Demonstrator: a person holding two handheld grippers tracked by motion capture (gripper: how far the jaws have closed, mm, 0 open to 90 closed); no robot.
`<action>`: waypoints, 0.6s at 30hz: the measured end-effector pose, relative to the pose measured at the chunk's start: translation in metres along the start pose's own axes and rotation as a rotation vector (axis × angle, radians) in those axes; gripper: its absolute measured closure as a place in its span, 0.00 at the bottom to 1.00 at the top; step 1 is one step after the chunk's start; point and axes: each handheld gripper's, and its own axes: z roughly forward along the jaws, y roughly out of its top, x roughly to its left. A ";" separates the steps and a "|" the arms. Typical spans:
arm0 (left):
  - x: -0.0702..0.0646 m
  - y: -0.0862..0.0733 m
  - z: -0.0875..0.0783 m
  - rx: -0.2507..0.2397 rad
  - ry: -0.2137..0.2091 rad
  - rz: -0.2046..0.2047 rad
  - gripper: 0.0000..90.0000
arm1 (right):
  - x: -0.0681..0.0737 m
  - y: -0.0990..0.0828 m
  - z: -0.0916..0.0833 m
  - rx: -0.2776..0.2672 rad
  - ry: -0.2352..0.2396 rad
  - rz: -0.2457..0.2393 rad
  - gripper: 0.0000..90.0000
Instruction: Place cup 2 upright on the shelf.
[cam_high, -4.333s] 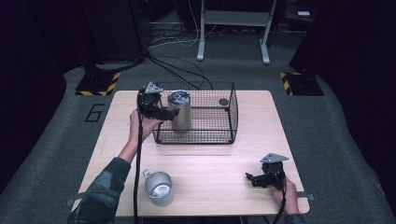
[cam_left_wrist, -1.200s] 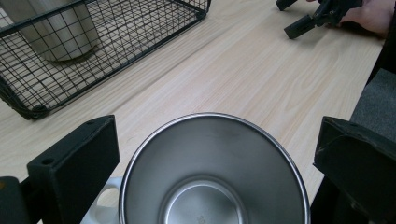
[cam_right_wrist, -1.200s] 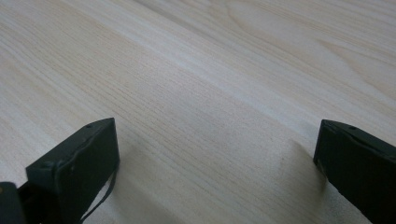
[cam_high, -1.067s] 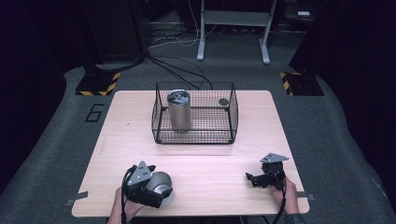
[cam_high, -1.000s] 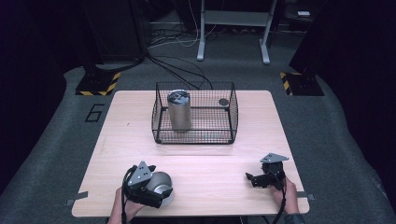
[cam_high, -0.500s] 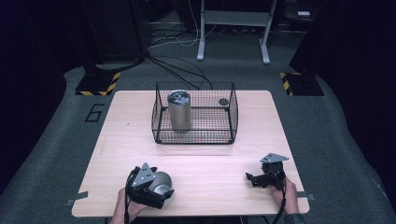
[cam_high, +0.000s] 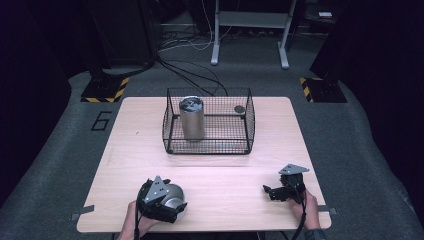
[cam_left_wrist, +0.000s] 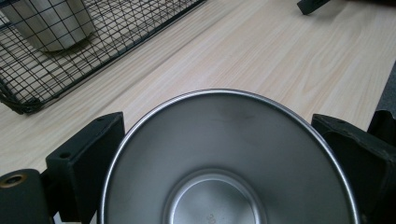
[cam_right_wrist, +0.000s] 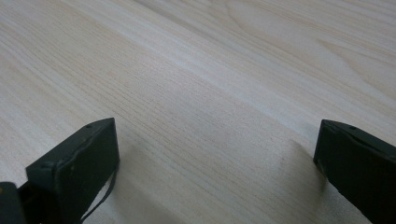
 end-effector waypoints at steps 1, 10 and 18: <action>0.000 0.000 0.000 0.000 -0.003 0.003 0.07 | 0.000 0.000 0.000 0.001 0.000 0.000 0.00; 0.001 0.002 -0.001 -0.008 0.006 0.017 0.07 | 0.000 0.000 0.000 0.000 0.000 0.000 0.00; 0.004 0.012 -0.002 -0.008 0.016 0.020 0.07 | 0.000 0.000 0.000 0.000 -0.001 0.000 0.00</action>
